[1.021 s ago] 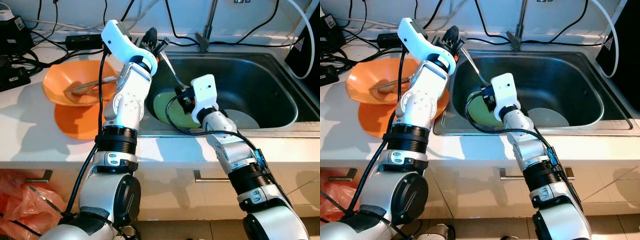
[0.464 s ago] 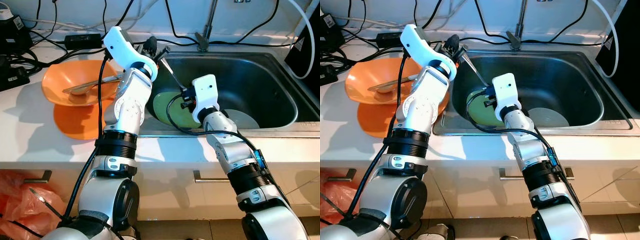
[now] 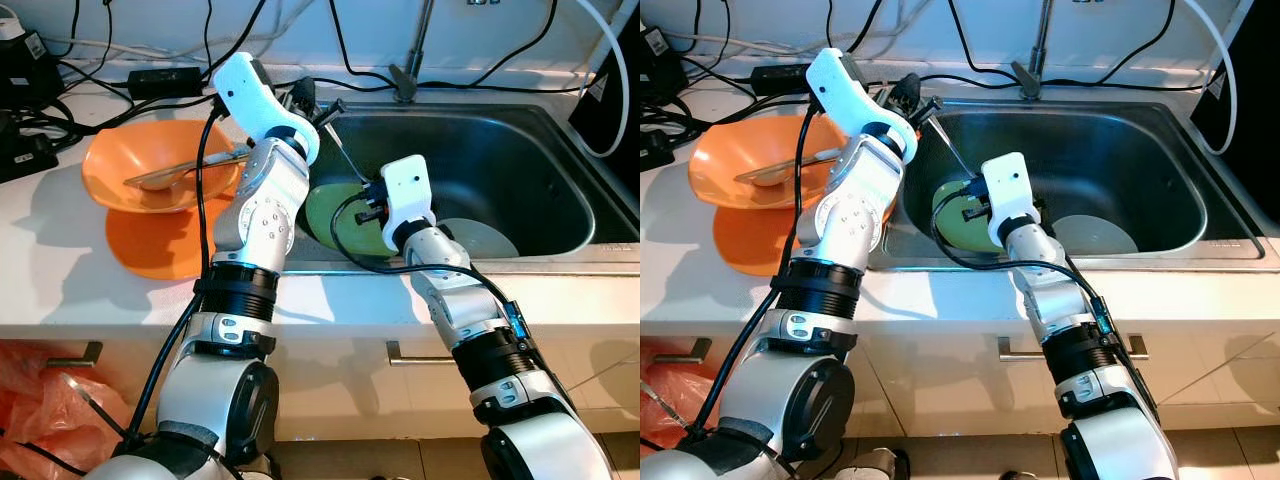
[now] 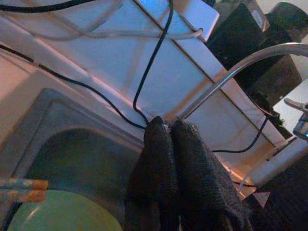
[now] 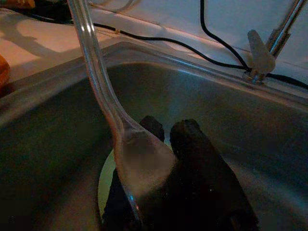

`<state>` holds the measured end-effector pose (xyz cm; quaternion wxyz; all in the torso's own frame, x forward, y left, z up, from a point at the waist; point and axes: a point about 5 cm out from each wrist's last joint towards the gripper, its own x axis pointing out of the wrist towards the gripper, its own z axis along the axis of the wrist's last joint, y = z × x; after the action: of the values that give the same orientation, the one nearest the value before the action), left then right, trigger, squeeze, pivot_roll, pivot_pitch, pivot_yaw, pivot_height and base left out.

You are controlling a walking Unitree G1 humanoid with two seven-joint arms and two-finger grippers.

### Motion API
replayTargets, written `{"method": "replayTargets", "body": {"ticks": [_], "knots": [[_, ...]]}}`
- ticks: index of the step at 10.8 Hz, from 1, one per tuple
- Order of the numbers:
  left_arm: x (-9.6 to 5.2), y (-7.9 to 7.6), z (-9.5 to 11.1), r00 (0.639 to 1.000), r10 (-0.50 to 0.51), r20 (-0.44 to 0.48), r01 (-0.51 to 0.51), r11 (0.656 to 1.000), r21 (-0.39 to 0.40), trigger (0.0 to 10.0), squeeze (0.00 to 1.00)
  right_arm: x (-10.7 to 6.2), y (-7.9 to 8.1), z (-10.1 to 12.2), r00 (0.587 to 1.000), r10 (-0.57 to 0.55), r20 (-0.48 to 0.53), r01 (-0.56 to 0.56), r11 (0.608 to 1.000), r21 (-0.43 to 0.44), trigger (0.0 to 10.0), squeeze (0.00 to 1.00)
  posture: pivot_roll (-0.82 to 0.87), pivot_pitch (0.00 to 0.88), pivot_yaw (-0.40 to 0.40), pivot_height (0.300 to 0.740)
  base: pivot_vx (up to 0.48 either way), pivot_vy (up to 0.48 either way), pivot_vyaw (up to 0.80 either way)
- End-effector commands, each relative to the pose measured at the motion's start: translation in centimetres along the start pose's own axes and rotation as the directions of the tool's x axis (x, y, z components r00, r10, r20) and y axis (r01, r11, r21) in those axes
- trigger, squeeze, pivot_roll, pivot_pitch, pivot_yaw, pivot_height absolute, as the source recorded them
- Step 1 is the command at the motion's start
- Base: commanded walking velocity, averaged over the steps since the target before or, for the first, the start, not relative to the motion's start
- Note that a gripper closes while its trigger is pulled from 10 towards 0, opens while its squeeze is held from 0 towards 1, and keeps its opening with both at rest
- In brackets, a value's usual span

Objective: Kitchen organization

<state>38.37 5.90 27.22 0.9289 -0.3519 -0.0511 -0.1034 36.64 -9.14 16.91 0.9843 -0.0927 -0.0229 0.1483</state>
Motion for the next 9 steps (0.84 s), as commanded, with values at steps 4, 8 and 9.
{"method": "replayTargets", "body": {"ticks": [4,8,9], "knots": [[-0.8,-0.8,-2.9,0.995,-0.056,-0.082,0.052,0.997,-0.053,10.0,1.00,0.2,-0.6,0.9,0.999,-0.026,0.045,0.025,0.999,0.021,0.0,0.00,0.11,0.075,0.008,0.740,0.000,0.000,0.00],[-0.9,-1.3,-1.8,0.986,-0.161,-0.046,0.163,0.986,0.047,10.0,1.00,0.2,-0.7,0.9,0.999,-0.037,0.038,0.035,0.998,0.048,0.0,0.00,0.11,0.074,0.010,0.740,0.000,0.000,0.00],[-1.4,-1.6,-1.0,0.963,-0.267,-0.029,0.268,0.953,0.138,10.0,1.00,0.2,-1.0,0.7,0.998,-0.057,0.030,0.055,0.997,0.061,0.0,0.00,0.11,0.074,0.012,0.740,0.000,0.000,0.00]]}}
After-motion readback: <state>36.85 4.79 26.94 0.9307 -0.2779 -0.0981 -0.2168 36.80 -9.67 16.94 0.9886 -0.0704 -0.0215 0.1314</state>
